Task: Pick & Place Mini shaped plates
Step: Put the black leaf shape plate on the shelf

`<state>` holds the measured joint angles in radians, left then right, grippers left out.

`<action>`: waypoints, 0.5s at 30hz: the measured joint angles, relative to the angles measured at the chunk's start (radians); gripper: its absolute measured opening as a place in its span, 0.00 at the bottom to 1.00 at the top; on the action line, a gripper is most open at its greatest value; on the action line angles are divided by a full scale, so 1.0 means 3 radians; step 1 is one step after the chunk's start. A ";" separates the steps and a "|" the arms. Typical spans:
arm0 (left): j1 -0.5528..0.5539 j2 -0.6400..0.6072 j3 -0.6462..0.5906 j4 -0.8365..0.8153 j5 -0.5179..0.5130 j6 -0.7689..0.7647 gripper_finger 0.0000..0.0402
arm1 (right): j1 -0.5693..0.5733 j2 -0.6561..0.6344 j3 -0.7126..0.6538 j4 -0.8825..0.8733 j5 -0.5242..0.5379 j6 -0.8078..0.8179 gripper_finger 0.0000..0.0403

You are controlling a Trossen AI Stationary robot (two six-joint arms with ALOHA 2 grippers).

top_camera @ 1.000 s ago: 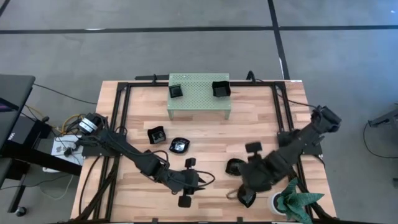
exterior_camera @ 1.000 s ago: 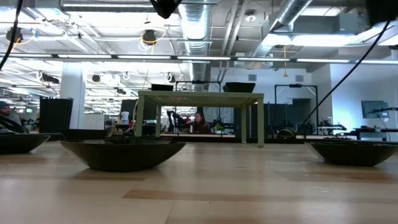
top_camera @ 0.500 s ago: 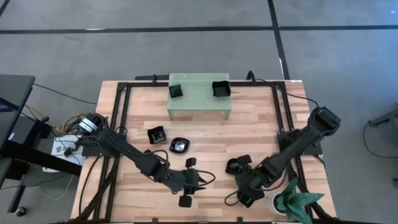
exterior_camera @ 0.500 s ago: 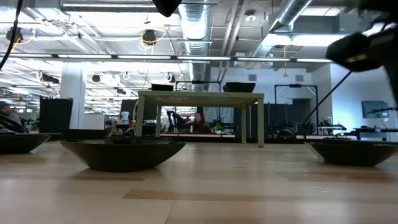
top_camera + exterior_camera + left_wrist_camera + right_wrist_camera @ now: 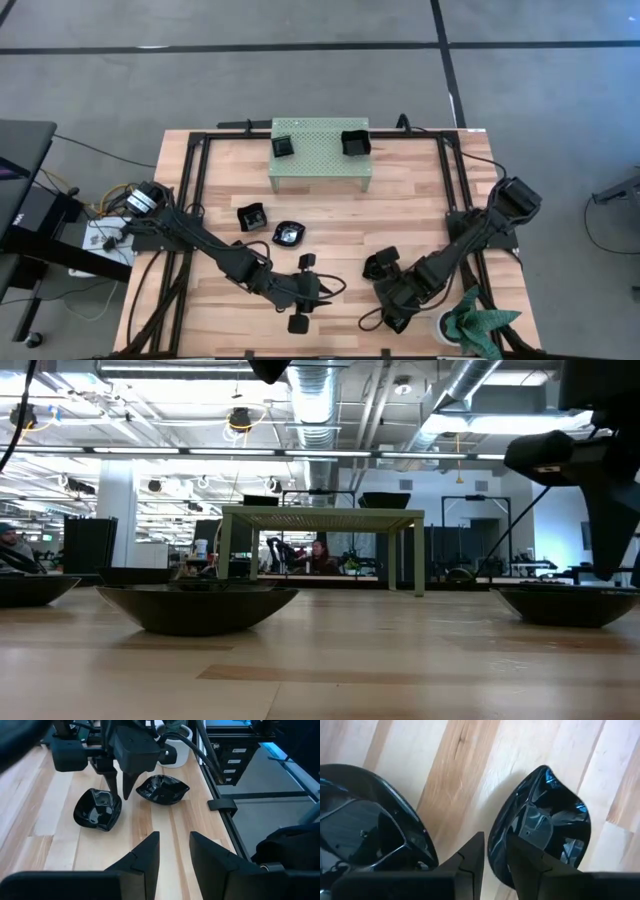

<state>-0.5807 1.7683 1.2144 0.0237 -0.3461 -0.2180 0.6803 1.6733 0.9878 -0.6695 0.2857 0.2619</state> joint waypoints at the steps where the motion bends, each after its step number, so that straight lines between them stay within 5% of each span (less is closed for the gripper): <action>1: 0.0000 0.0000 0.0000 0.0000 -0.0004 0.0000 0.27 | -0.0004 0.0000 0.0000 0.0000 -0.0011 0.0000 0.19; 15: 0.0000 0.0000 0.0000 0.0015 -0.0004 0.0000 0.27 | -0.0061 0.0000 0.0001 0.0066 -0.0250 0.0028 0.19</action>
<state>-0.5808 1.7683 1.2144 0.0281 -0.3473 -0.2180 0.6620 1.6733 0.9882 -0.6498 0.2108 0.2703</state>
